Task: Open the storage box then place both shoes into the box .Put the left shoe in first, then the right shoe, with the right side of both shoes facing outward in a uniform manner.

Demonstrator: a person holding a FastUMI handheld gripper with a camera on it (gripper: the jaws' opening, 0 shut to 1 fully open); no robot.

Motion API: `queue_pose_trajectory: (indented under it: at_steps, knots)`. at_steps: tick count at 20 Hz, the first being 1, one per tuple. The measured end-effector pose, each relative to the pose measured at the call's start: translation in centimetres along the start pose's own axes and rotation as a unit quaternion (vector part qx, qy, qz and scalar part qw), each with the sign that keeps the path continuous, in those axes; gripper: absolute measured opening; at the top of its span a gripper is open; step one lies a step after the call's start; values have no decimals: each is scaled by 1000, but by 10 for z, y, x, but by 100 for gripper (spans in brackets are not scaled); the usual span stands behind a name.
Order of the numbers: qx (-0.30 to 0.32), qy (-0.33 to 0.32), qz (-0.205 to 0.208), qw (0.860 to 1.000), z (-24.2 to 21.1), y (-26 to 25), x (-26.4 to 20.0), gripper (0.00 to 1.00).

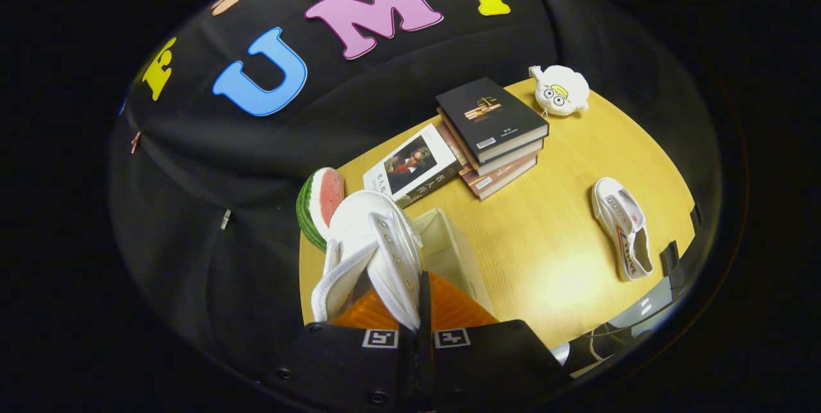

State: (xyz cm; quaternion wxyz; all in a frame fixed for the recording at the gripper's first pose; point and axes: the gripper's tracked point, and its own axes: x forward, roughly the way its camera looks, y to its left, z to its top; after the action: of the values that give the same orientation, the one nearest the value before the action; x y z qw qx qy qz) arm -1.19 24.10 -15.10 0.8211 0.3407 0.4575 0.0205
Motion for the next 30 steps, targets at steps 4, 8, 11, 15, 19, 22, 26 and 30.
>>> queue_pose_trajectory:
  at_steps: [4, 8, 11, 15, 19, 22, 26, 30]
  knots:
    - [13, 37, -34, 999, -39, 12, 30, 6]
    - [19, 44, -72, 996, -58, 15, 59, 6]
    - [9, 43, -84, 995, -67, 20, 71, 6]
    - [2, 56, -81, 995, -82, 24, 81, 6]
    - [9, 65, -56, 996, -83, 29, 84, 40]
    - [-7, 43, -57, 997, -66, 21, 82, 76]
    - [5, 44, -13, 999, -53, 37, 71, 99]
    - [-5, 36, 20, 999, -43, 45, 52, 99]
